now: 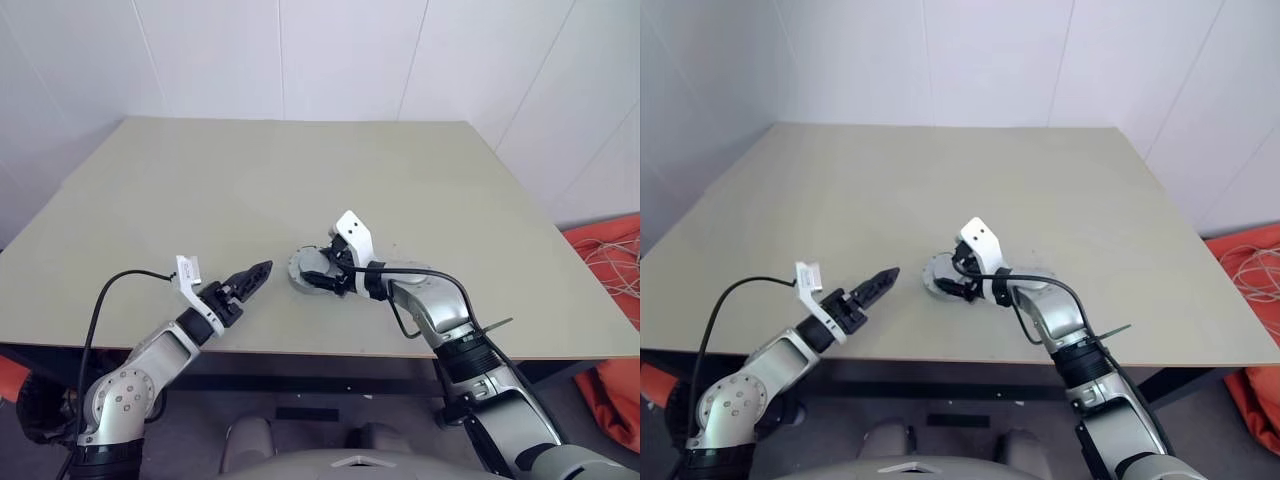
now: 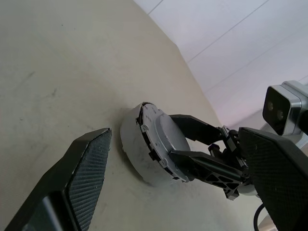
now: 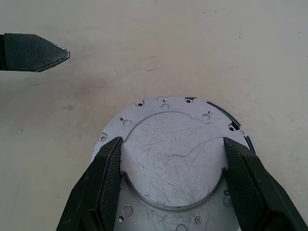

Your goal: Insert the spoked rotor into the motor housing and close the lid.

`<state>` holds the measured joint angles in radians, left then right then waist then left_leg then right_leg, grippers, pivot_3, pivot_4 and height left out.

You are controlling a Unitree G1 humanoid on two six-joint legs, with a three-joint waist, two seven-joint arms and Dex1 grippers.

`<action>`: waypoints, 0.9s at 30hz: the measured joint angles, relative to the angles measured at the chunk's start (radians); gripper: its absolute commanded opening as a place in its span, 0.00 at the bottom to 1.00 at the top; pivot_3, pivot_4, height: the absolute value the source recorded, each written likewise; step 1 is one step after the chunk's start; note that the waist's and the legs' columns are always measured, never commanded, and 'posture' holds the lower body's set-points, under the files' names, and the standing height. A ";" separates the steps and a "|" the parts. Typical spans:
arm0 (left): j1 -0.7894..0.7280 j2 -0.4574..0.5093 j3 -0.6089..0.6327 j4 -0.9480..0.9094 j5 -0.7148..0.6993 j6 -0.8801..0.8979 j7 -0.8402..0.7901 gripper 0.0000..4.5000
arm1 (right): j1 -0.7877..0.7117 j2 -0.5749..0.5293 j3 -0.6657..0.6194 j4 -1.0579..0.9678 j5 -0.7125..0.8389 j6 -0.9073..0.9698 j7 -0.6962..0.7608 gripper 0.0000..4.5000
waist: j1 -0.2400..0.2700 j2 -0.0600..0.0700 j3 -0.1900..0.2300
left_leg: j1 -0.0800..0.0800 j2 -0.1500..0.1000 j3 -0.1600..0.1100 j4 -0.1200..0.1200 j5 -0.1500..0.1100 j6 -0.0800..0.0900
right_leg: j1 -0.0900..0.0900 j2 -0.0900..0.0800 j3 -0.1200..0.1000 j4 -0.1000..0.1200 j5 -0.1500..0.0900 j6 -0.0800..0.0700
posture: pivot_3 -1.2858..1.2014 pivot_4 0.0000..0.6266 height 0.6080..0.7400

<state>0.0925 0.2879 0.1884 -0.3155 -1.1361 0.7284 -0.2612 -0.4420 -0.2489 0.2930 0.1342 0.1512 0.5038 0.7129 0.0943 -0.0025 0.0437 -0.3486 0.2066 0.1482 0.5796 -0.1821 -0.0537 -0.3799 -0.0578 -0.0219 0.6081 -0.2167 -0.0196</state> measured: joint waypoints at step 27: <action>0.013 -0.017 0.000 -0.001 0.002 0.005 0.000 1.00 | 0.019 0.027 0.013 0.005 -0.039 -0.075 -0.064 0.69 | -0.003 0.001 0.001 | -0.001 0.000 0.000 -0.002 0.000 0.000 | -0.004 0.000 0.000 0.000 0.000 0.000 | 0.52 0.00 1.00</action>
<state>0.1057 0.2712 0.1883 -0.3165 -1.1345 0.7336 -0.2611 -0.4233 -0.2215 0.3055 0.1393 0.1126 0.4290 0.6486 0.0917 -0.0016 0.0442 -0.3494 0.2067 0.1485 0.5781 -0.1820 -0.0538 -0.3835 -0.0577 -0.0219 0.6081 -0.2171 -0.0201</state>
